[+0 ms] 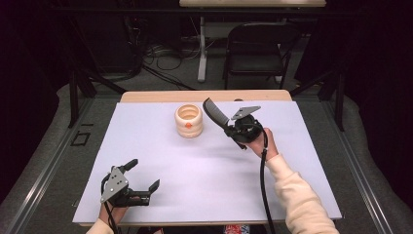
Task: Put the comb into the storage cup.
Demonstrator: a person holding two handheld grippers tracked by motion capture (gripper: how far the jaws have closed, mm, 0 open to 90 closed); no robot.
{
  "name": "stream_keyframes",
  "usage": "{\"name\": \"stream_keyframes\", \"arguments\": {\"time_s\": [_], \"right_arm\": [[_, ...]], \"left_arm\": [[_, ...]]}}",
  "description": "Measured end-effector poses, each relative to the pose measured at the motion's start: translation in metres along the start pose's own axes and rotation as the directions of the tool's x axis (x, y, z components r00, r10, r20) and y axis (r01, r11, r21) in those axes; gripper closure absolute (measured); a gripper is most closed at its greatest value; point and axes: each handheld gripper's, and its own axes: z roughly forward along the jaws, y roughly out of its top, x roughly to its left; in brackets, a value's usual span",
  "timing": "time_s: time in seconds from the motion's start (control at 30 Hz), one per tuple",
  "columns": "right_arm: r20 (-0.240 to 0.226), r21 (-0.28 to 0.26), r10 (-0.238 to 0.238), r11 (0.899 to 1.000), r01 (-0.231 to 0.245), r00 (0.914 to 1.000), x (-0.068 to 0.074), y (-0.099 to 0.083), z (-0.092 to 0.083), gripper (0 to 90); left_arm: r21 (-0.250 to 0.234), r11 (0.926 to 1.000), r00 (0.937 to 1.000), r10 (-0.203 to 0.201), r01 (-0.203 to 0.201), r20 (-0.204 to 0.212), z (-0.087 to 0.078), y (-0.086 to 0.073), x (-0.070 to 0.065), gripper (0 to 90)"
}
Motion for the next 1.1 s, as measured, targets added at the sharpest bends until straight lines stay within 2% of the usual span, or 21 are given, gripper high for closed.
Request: {"name": "stream_keyframes", "arguments": {"time_s": [0.3, 1.1], "right_arm": [[0.0, -0.045, -0.003, 0.999, 0.003, 1.0, 0.003, 0.013, 0.003, 72.4], [-0.006, -0.108, -0.009, 0.994, 0.008, 0.9999, 0.01, 0.041, 0.009, 72.5]], "left_arm": [[-0.001, 1.0, 1.0, -0.002, 0.002, -0.001, 0.0, 0.0, 0.0, 0.1], [0.002, 0.9999, 0.9999, -0.011, 0.011, -0.005, 0.0, -0.001, 0.001, 0.1]]}}
